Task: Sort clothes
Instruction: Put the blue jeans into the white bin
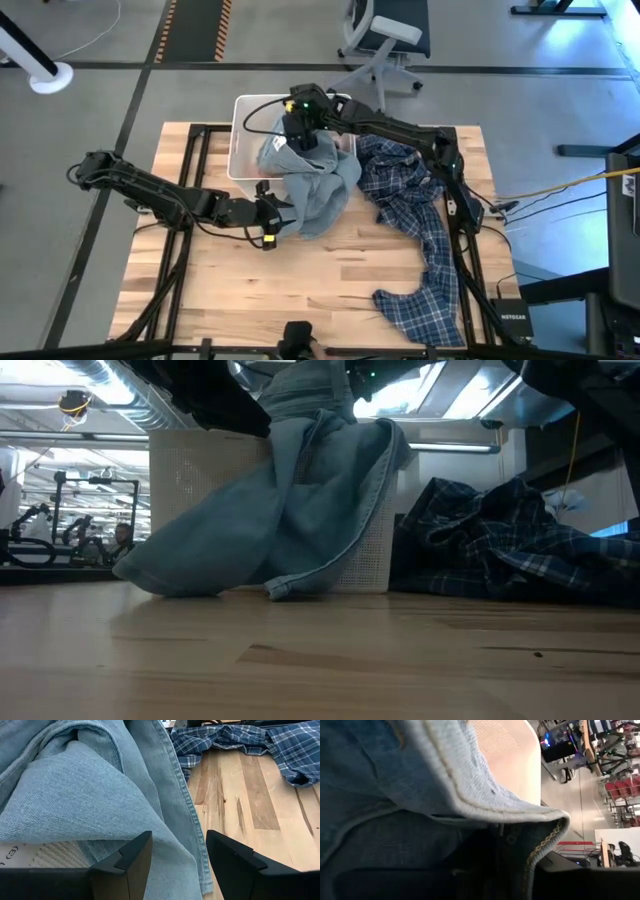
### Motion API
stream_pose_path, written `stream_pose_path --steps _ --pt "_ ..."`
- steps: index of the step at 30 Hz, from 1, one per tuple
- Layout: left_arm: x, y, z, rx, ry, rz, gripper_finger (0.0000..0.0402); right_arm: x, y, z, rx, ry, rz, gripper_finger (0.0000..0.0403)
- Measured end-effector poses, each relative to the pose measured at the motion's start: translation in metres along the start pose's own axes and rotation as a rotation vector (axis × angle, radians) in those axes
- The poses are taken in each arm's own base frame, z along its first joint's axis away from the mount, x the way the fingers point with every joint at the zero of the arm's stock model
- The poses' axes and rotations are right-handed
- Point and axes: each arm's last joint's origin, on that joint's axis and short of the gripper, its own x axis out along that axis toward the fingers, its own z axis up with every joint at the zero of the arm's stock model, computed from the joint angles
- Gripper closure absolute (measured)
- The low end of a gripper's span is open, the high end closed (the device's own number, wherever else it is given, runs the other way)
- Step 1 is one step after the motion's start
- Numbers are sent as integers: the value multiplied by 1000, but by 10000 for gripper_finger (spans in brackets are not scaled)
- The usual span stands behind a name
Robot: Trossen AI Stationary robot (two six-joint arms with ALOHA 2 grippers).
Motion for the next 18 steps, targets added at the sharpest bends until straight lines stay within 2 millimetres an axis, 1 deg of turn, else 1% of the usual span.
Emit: stream_pose_path --steps 2,4,6,9,12,15,18 --pt "0 0 -1 5 4 0 219 -1 -1 0 2 18 -21 297" --pt "0 0 0 5 5 0 219 -7 -5 1 3 40 -49 273" --pt "0 0 0 5 4 0 219 -20 -11 4 2 48 -88 248" --pt "0 0 -1 6 5 0 219 -45 -24 9 -35 46 -154 216" --pt "0 0 -1 9 7 0 219 -70 -32 15 -57 34 -195 194" --pt "0 0 -1 10 6 0 219 -96 -39 20 -66 9 -227 186" --pt "0 0 -1 9 6 0 219 -126 -46 25 -75 -18 -260 185"
